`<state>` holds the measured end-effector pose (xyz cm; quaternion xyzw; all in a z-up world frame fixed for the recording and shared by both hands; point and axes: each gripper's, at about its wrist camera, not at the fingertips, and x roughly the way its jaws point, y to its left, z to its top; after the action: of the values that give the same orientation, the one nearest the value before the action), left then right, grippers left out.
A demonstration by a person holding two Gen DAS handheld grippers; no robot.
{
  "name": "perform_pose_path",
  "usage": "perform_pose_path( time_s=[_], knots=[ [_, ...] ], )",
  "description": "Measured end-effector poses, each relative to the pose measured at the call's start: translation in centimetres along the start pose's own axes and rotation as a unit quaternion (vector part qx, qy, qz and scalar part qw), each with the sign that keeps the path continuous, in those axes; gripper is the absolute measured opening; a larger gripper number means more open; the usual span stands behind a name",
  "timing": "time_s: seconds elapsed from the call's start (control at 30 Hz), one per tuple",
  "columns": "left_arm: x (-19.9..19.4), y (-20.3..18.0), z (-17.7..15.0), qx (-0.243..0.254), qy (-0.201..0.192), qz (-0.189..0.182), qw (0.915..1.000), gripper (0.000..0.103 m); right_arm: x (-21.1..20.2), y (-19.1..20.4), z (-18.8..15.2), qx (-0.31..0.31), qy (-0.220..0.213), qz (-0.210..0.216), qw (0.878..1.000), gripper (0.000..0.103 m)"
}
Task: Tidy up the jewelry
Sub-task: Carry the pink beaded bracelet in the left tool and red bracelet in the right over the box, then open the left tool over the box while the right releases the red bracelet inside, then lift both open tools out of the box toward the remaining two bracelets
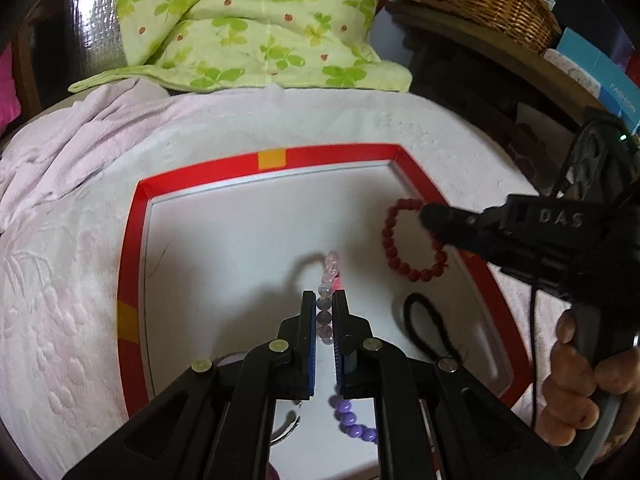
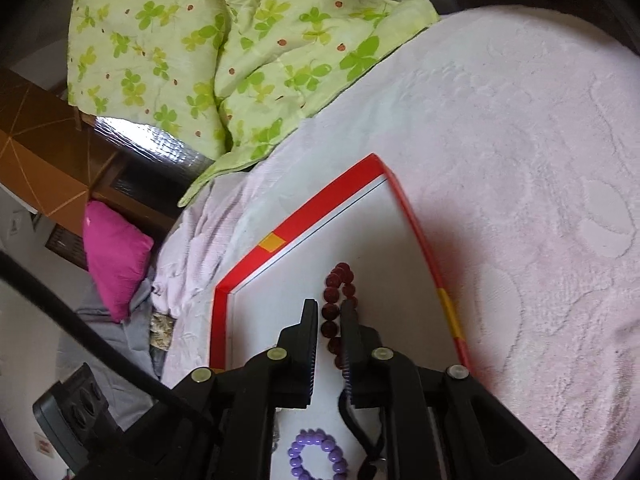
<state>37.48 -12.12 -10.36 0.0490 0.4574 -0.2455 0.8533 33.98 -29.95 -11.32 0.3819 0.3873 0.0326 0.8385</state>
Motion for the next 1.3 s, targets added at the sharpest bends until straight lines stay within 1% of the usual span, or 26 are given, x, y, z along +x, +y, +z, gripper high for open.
perform_pose_path(
  time_s=[0.1,0.13,0.17,0.2,0.23,0.27,0.4,0.47,0.53,0.67,0.8,0.87,0.9,0.97,1.03,1.07,1.13,1.3],
  knots=[
    [0.0,0.3,-0.2,-0.003,0.006,0.004,1.0000,0.009,0.0,0.1,-0.1,-0.006,0.000,-0.009,1.000,0.014],
    [-0.1,0.3,-0.3,-0.003,0.007,0.006,1.0000,0.014,0.0,0.0,-0.1,-0.006,0.002,-0.011,1.000,0.015],
    [-0.3,0.3,-0.3,-0.001,0.007,0.007,0.9999,0.023,0.0,0.0,-0.1,-0.006,0.005,-0.016,1.000,0.018],
    [-0.6,0.1,-0.5,0.003,0.003,0.010,0.9999,0.028,0.1,0.0,-0.1,-0.006,0.006,-0.019,1.000,0.024],
    [-1.0,0.0,-0.7,0.007,-0.002,0.014,0.9999,0.039,0.0,-0.1,-0.1,-0.005,0.006,-0.022,1.000,0.027],
    [-1.5,-0.2,-0.8,0.012,-0.010,0.022,0.9996,0.043,-0.1,-0.2,-0.2,-0.004,0.006,-0.025,1.000,0.032],
    [-3.5,0.0,-1.5,0.013,-0.026,0.035,0.9990,0.043,-1.0,0.1,-0.2,-0.015,-0.010,-0.025,1.000,0.033],
    [-4.7,0.3,-2.2,0.011,-0.037,0.042,0.9984,0.045,-1.7,0.5,-0.3,-0.025,-0.016,-0.019,0.999,0.033],
    [-6.0,0.8,-3.0,0.005,-0.047,0.058,0.9972,0.048,-2.4,0.9,-0.6,-0.034,-0.020,-0.017,0.999,0.033],
    [-8.3,2.0,-4.9,-0.009,-0.063,0.094,0.9935,0.055,-3.8,2.0,-1.7,-0.066,-0.020,-0.019,0.997,0.033],
    [-10.3,3.4,-7.2,-0.039,-0.074,0.110,0.9904,0.056,-6.0,2.8,-3.3,-0.095,-0.022,-0.019,0.995,0.033],
    [-11.3,3.8,-8.7,-0.043,-0.079,0.120,0.9886,0.057,-7.4,3.1,-4.1,-0.107,-0.027,-0.019,0.994,0.033],
    [-11.6,3.9,-9.3,-0.043,-0.082,0.125,0.9879,0.058,-7.9,3.1,-4.4,-0.109,-0.029,-0.018,0.993,0.033],
    [-12.3,4.0,-10.8,-0.044,-0.087,0.138,0.9857,0.067,-9.0,3.0,-5.1,-0.109,-0.032,-0.017,0.993,0.033],
    [-12.8,4.2,-12.5,-0.043,-0.087,0.151,0.9838,0.068,-10.1,3.0,-5.9,-0.112,-0.033,-0.021,0.993,0.034],
    [-13.0,4.3,-13.3,-0.041,-0.083,0.156,0.9833,0.068,-10.8,3.0,-6.5,-0.118,-0.036,-0.026,0.992,0.037],
    [-13.3,4.3,-14.6,-0.040,-0.078,0.158,0.9835,0.068,-11.9,2.8,-7.6,-0.127,-0.042,-0.032,0.991,0.040],
    [-14.2,3.8,-17.8,-0.041,-0.070,0.155,0.9847,0.068,-14.0,1.9,-11.2,-0.117,-0.031,-0.019,0.993,0.040]
  ],
)
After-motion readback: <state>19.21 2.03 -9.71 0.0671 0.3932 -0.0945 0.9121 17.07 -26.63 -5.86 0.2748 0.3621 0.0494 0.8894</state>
